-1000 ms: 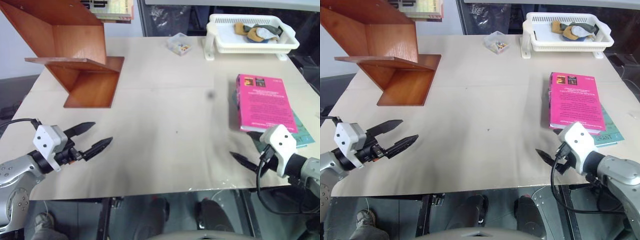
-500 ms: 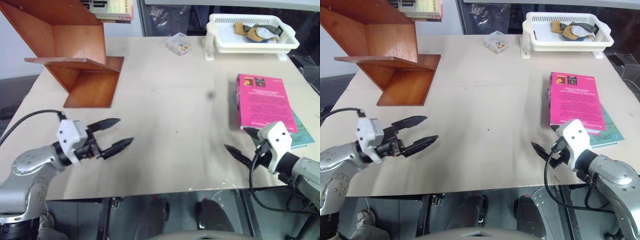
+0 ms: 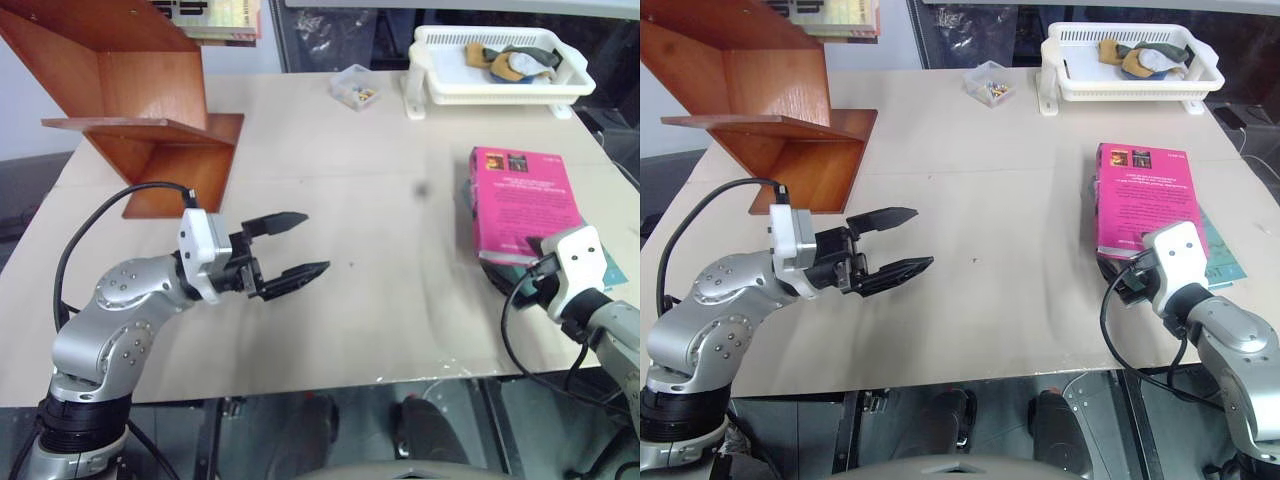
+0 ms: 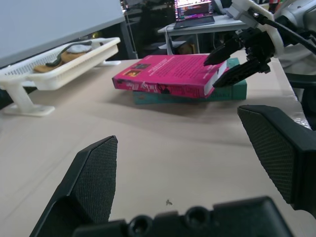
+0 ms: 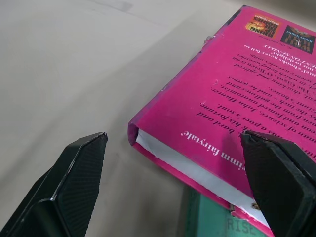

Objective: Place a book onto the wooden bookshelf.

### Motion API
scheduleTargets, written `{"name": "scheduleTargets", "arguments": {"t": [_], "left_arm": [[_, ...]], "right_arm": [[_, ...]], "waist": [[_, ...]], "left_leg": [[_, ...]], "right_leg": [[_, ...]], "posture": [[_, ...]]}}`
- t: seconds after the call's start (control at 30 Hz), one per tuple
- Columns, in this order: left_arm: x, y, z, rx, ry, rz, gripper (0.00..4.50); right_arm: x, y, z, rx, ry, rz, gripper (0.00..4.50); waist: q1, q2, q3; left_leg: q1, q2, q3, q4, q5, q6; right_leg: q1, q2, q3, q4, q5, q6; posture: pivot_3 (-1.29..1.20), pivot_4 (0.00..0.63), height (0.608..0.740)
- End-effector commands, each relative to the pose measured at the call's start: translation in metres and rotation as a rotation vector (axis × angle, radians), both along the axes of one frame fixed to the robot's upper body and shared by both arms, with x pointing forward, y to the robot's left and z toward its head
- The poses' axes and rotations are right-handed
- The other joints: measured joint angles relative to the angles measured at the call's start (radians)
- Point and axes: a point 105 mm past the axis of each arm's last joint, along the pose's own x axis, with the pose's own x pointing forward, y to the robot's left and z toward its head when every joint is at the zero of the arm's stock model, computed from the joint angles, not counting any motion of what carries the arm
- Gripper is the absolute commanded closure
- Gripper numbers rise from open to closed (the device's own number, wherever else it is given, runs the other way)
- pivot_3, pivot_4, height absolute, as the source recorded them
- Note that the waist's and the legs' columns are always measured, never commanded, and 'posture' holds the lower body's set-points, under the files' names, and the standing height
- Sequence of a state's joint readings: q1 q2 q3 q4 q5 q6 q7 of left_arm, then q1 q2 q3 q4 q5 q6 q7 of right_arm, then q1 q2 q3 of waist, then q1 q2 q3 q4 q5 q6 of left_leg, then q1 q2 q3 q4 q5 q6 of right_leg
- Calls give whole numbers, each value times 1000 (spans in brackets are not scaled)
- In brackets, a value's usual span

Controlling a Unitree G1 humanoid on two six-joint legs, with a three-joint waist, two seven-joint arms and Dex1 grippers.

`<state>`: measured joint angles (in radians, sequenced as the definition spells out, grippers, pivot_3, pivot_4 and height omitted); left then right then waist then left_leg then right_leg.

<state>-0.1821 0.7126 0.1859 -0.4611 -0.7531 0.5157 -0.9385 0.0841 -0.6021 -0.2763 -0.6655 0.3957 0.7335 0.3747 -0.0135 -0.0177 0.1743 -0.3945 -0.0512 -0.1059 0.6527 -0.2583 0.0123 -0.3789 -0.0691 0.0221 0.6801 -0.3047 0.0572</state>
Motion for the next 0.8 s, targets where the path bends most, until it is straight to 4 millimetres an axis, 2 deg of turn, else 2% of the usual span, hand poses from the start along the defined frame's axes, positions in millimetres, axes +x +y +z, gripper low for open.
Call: {"name": "scheduleTargets", "arguments": {"t": [0.03,0.23,0.37,0.4,0.47,0.63,0.7,0.8], "left_arm": [[-5,-8,7,-10,-27,-39,0],[-3,-12,1,3,-12,-36,0],[1,-16,-4,10,-7,-35,0],[2,-18,-5,4,-5,-43,0],[3,-21,-6,1,-4,-60,0],[6,-28,-4,-13,-4,-100,0],[8,-29,-1,-23,-4,-115,0],[9,-31,0,-22,-8,-130,0]], "right_arm": [[-2,-7,10,-11,-58,-25,65],[-4,-19,12,-32,-66,-62,65],[-13,-46,20,-59,-53,-113,65],[-15,-51,22,-60,-57,-127,566],[-18,-54,24,-58,-58,-131,1229],[-20,-58,26,-64,-55,-149,3591],[-16,-75,28,-104,-35,-190,4489],[0,-107,34,-163,15,-242,4489]], "waist": [[1,0,0],[1,0,0],[3,0,0],[3,0,0],[3,0,0],[-2,1,0],[-1,1,0],[-1,1,0]], "left_leg": [[0,0,0,0,0,0],[0,0,0,0,0,0],[0,-1,0,0,0,0],[0,-1,0,0,0,0],[0,-1,1,0,0,0],[1,0,1,0,-1,2],[1,0,1,0,-1,2],[1,-1,4,2,-1,2]], "right_leg": [[0,0,0,0,0,0],[0,1,0,1,1,1],[0,1,0,0,1,1],[0,1,0,0,1,1],[0,1,0,0,1,1],[0,3,1,2,1,1],[0,4,1,2,1,1],[1,3,2,2,1,2]], "posture": [[0,150,740],[0,150,740],[0,150,740],[0,150,740],[0,150,740],[0,150,740],[0,150,740],[0,150,740]]}}
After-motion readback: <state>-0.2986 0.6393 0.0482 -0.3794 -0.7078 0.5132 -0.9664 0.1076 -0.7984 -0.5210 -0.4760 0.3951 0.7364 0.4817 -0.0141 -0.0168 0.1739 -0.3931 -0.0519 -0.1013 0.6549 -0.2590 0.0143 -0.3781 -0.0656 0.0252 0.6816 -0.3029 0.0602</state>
